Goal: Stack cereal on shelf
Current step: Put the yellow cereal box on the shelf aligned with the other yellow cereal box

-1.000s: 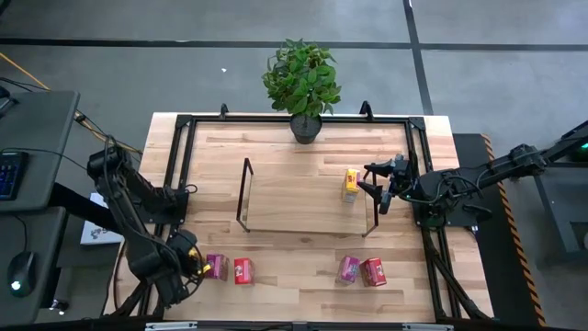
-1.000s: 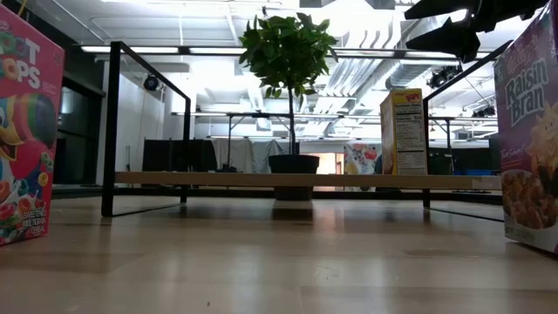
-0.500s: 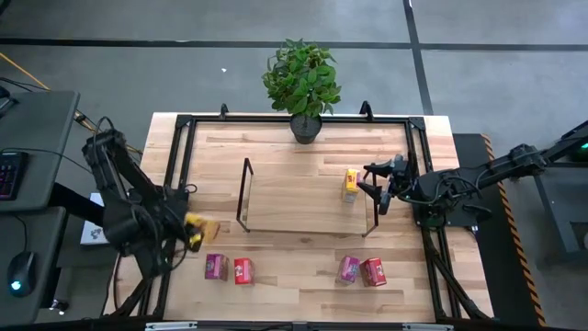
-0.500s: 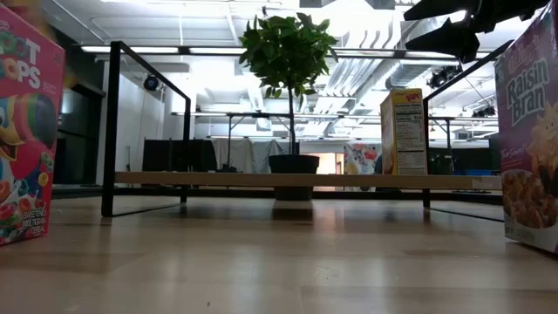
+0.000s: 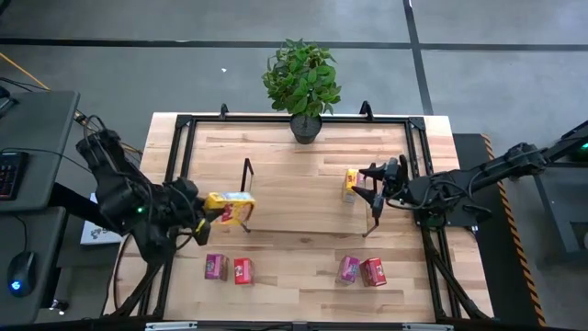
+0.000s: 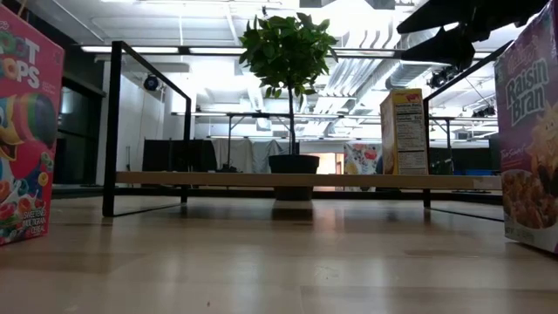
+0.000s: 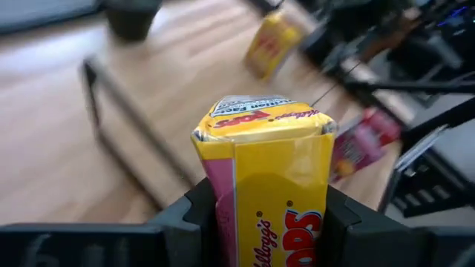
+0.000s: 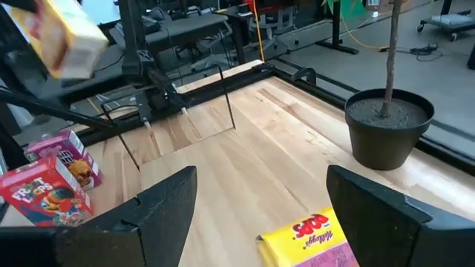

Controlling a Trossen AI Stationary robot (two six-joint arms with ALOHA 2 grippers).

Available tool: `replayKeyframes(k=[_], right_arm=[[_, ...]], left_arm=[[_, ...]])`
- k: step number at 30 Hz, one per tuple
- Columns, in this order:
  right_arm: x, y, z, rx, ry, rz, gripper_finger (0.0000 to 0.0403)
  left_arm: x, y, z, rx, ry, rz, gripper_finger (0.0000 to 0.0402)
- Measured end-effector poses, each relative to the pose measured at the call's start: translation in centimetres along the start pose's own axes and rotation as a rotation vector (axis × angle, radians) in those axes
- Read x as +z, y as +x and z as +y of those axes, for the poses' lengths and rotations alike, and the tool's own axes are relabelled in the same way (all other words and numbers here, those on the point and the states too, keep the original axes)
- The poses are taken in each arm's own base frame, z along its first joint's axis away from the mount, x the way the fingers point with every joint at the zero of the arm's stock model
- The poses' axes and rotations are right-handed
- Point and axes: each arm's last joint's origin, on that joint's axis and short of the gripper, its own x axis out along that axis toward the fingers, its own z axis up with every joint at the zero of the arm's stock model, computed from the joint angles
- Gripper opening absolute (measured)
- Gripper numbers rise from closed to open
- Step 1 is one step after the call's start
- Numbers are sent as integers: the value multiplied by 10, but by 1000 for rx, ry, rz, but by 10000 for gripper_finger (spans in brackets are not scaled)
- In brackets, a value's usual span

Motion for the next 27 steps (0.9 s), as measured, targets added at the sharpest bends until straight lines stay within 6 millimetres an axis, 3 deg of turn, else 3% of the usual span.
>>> replayKeyframes(k=[4, 9, 17, 21, 27], right_arm=[[2, 0, 1, 7, 64, -16, 293], [7, 1, 6, 101, 110, -44, 293], [23, 15, 39, 548, 47, -219, 293], [24, 28, 55, 680, 19, -361, 293], [19, 55, 84, 681, -86, -346, 293]], left_arm=[[13, 10, -19, -26, 126, -47, 123], [18, 43, -38, -33, 323, 5, 123], [21, 89, -58, -19, 617, -12, 123], [22, 98, -64, -59, 683, -54, 123], [13, 103, -68, -166, 741, -53, 123]])
